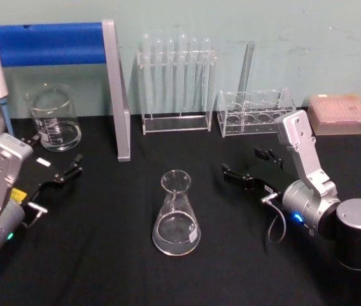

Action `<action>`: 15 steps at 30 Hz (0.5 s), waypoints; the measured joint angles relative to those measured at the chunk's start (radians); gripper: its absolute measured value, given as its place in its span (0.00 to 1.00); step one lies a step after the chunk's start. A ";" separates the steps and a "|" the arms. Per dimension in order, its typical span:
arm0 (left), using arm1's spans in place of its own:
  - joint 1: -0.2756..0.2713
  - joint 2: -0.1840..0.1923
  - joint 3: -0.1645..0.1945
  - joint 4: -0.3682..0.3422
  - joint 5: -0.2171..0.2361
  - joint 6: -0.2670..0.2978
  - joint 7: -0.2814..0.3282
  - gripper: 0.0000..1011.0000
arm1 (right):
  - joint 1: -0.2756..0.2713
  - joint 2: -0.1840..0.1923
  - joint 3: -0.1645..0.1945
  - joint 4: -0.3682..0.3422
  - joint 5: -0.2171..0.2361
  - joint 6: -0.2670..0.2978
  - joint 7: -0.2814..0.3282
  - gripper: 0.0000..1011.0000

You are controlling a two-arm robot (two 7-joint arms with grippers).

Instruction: Grasp the erlenmeyer flask with one hand, shake it three times, then place it back.

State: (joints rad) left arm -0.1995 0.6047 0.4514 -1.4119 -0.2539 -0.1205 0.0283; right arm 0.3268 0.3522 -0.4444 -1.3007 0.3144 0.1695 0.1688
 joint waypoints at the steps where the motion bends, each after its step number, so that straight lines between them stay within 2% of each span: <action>1: 0.000 0.000 0.000 0.000 0.000 0.000 0.000 0.99 | 0.000 0.000 0.000 0.000 0.000 0.000 0.000 0.99; 15: 0.000 0.000 0.000 0.000 0.000 0.000 0.000 0.99 | 0.000 0.000 0.000 0.000 -0.001 0.000 0.000 0.99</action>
State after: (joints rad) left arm -0.1995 0.6047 0.4514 -1.4119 -0.2539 -0.1205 0.0283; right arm 0.3267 0.3522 -0.4444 -1.3008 0.3134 0.1692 0.1684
